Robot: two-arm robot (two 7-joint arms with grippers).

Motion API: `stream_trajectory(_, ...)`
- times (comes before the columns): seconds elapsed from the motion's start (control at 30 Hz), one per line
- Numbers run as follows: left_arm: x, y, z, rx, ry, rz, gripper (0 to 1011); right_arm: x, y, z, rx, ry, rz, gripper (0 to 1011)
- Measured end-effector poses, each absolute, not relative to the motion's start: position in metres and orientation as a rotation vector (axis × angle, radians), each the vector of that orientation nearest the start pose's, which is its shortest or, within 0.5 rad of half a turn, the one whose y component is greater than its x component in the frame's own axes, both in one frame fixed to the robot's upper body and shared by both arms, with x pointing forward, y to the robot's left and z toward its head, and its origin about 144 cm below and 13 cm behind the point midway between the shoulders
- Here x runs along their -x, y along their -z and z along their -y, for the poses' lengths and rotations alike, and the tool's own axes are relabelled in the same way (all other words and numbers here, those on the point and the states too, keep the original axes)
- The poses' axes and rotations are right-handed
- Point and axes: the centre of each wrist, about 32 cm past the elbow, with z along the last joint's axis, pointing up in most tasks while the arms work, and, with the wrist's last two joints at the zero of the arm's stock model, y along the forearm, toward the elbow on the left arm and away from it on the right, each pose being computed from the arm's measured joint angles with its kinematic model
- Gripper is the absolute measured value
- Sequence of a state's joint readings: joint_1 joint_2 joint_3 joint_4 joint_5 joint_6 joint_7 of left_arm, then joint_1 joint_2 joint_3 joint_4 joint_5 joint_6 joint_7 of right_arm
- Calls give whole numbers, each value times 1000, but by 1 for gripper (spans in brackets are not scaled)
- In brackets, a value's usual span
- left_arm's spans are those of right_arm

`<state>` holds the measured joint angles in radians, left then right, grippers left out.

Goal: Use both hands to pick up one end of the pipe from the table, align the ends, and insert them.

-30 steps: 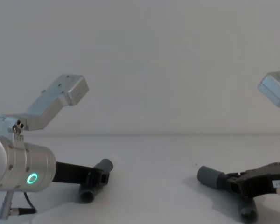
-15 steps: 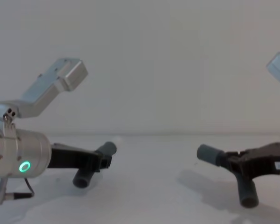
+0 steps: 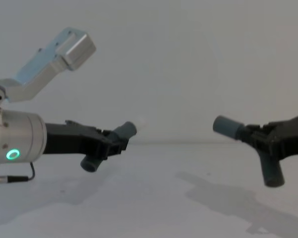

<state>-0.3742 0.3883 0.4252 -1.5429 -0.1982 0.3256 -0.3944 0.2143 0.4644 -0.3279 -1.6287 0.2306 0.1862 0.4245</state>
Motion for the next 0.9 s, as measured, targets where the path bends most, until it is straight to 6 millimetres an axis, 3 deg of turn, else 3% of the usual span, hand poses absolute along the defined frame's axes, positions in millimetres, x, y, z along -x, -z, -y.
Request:
stream_trajectory(0.53, -549, -1251, -245, -330, -625, 311, 349, -502, -1224, 299, 249, 710, 397, 93)
stream_trajectory(0.9, -564, -1260, -260, -333, -465, 443, 349, -507, -1224, 312, 280, 633, 482, 92)
